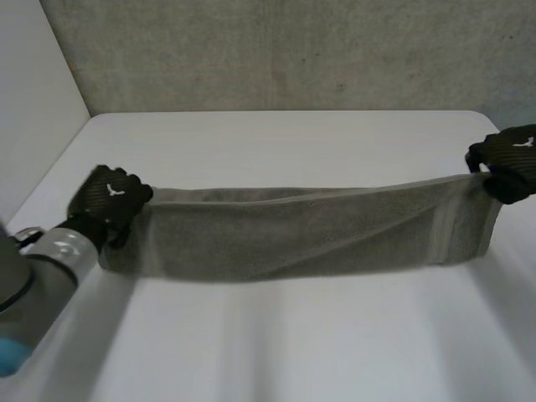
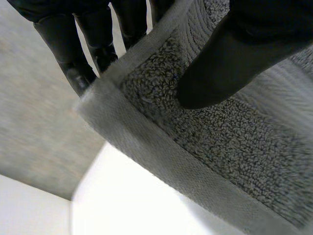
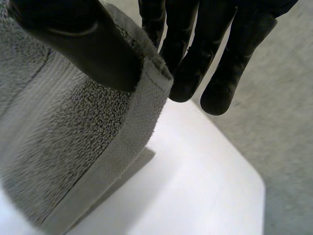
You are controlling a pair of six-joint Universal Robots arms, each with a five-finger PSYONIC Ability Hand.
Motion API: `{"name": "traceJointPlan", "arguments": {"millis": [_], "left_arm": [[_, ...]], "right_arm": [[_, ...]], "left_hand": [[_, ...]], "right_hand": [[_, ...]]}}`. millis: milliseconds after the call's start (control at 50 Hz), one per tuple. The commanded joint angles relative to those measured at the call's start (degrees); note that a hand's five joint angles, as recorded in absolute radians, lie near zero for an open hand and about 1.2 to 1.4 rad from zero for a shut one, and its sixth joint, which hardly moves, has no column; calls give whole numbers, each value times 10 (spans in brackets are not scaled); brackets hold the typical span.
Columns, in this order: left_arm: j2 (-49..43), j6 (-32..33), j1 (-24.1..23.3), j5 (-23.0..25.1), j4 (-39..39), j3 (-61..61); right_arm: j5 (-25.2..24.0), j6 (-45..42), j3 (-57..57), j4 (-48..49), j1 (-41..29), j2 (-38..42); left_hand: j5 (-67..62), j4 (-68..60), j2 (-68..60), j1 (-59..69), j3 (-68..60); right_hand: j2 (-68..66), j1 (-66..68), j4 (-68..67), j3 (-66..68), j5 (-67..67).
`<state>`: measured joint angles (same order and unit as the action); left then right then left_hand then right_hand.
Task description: Fold the towel.
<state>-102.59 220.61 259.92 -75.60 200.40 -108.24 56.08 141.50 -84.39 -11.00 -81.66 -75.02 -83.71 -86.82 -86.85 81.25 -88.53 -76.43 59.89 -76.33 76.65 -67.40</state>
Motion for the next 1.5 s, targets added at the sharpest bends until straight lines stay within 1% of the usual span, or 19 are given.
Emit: {"name": "traceJointPlan", "arguments": {"millis": [20,160,300,320,340,360,380,400,420,580,720,820,980,1100,1160,1240,1320,1360,1500], "left_arm": [[-125,-1,-8,-3,-3,102],[-208,-1,-23,-3,-2,215],[-263,0,-41,-10,-6,288],[-273,0,-42,-20,-11,298],[-273,0,-42,-20,-11,298],[-278,0,-44,-36,-17,303],[-282,1,-45,-58,-21,304],[-282,1,-45,-58,-21,304],[-282,1,-46,-80,-23,306],[-243,-8,-51,-142,-30,272],[-156,-11,-49,-138,-15,165],[-107,-13,-51,-137,45,77],[-90,-14,-50,-137,131,24],[-91,-13,-47,-136,141,14],[-91,-13,-44,-136,141,14],[-91,-16,-42,-136,141,15],[-91,-22,-42,-136,141,14],[-91,-35,-42,-135,141,14],[-92,-48,-41,-134,141,14]], "right_arm": [[60,0,91,1,-39,133],[115,4,161,5,-63,226],[144,12,190,25,-78,254],[155,17,195,33,-79,258],[155,17,195,34,-79,258],[168,21,200,44,-82,260],[182,26,204,55,-85,261],[182,26,204,56,-85,261],[198,30,208,65,-88,261],[214,35,176,66,-105,234],[208,28,67,71,-116,135],[199,27,-11,75,-112,79],[191,27,-41,68,-112,76],[191,30,-36,76,-97,78],[169,34,-3,75,-78,93],[117,53,75,60,-82,166],[110,91,144,33,-81,211],[101,129,215,7,-81,267],[103,151,306,-14,-82,352]], "left_hand": [[137,68,69,-13,85],[137,68,69,-13,85],[137,68,69,-13,85],[350,281,281,-225,298],[352,283,284,-228,300],[710,641,642,-586,658],[834,765,765,-709,782],[835,766,766,-710,783],[833,764,765,-709,782],[830,761,761,-705,778],[825,756,756,-700,773],[822,753,753,-697,770],[822,753,753,-697,770],[822,753,753,-697,770],[822,753,753,-697,770],[822,753,753,-697,770],[822,753,753,-697,770],[822,753,753,-697,770],[822,753,753,-697,770]], "right_hand": [[-36,201,-37,33,-26],[-36,201,-37,33,-26],[-36,201,-37,33,-26],[37,128,36,-39,47],[38,128,37,-40,47],[334,-169,333,-336,344],[559,-393,558,-561,568],[561,-395,560,-563,571],[664,-499,663,-667,674],[664,-499,663,-667,674],[664,-499,663,-667,674],[664,-499,663,-667,674],[613,-448,612,-615,623],[618,-453,617,-620,628],[591,-426,590,-593,601],[509,-343,508,-511,518],[507,-342,506,-509,517],[487,-322,486,-489,497],[446,-281,445,-449,456]]}}
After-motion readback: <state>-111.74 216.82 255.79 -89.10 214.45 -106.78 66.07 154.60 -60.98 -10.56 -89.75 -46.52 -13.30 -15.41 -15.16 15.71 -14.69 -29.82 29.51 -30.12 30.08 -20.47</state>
